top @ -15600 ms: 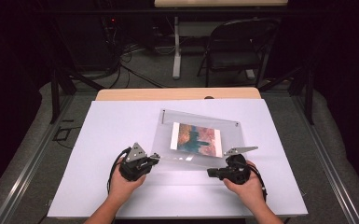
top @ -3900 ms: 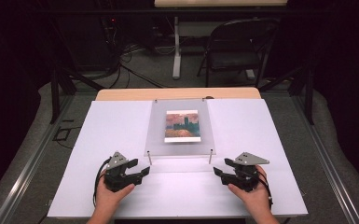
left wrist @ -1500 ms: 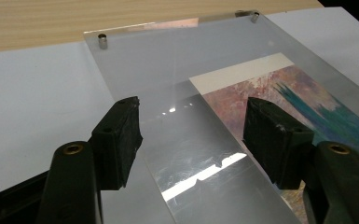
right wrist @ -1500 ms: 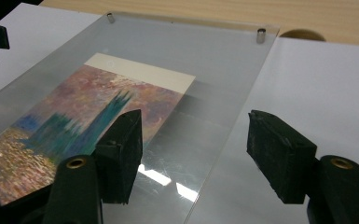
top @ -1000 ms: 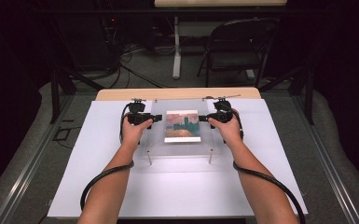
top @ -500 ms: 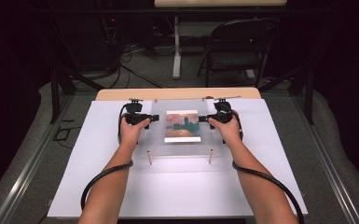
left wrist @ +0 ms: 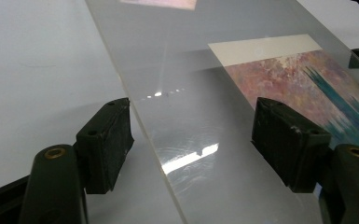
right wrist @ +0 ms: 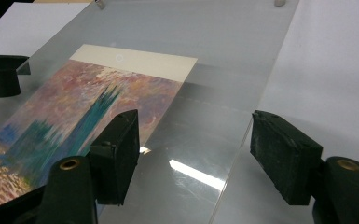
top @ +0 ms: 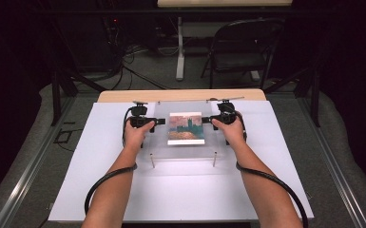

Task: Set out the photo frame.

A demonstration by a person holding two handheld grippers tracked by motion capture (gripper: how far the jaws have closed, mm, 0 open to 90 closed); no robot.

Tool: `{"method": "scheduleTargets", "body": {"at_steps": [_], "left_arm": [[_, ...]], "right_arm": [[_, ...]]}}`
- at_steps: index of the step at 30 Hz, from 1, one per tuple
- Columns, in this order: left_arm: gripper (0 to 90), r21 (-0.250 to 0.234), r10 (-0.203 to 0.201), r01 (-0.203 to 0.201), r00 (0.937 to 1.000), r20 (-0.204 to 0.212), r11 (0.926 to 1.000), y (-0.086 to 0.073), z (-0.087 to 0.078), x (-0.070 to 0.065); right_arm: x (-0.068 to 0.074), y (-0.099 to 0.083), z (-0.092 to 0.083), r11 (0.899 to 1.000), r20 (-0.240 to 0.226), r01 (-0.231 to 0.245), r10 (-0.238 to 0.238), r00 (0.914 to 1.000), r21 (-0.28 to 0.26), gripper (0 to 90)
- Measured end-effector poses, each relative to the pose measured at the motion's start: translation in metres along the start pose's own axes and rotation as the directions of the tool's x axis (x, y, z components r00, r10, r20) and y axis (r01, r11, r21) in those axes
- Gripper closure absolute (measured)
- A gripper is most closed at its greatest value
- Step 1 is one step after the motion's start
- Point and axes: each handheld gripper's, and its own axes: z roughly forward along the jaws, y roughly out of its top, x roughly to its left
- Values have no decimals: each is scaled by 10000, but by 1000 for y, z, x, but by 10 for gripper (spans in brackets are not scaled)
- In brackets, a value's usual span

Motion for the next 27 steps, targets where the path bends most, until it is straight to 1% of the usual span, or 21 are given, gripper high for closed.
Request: {"method": "scheduleTargets", "body": {"at_steps": [1, 3, 8, 13, 16, 18, 22, 25, 27], "left_arm": [[260, -38, -72, 71, 10000, -24, 10000, 0, 1, -1], [247, -48, -140, 140, 9999, -42, 9999, 0, 2, -1], [239, -118, -290, 291, 9996, 31, 9995, -1, 3, -1], [231, -121, -385, 386, 9992, 43, 9992, -2, 4, -1], [227, -10, -544, 545, 9983, 215, 9985, -2, 3, 0], [229, -7, -586, 587, 9978, 308, 9983, -3, 4, 0], [229, 20, -620, 619, 9975, 350, 9981, -3, 3, 0], [234, 24, -673, 673, 9969, 411, 9977, -4, 4, 1], [234, 69, -780, 777, 9957, 502, 9970, -4, 4, 1]], "right_arm": [[-1, 0, 1, 10000, -14, 40, -40, 10000, -64, 321], [0, 1, 2, 10000, 22, 30, -30, 10000, -12, 315], [0, 3, 4, 9999, 101, 109, -110, 9999, 19, 302], [-1, 3, 5, 9999, 23, -147, 146, 9999, 46, 297], [-2, 2, 5, 9996, -41, -263, 263, 9996, 66, 297], [-3, 1, 5, 9993, -121, -364, 364, 9993, -1, 296], [-4, 0, 6, 9976, -370, -678, 682, 9970, 135, 295], [-3, 0, 7, 9979, -330, -643, 644, 9974, 64, 285], [-3, 1, 7, 9980, -291, -615, 619, 9977, 164, 284]]}}
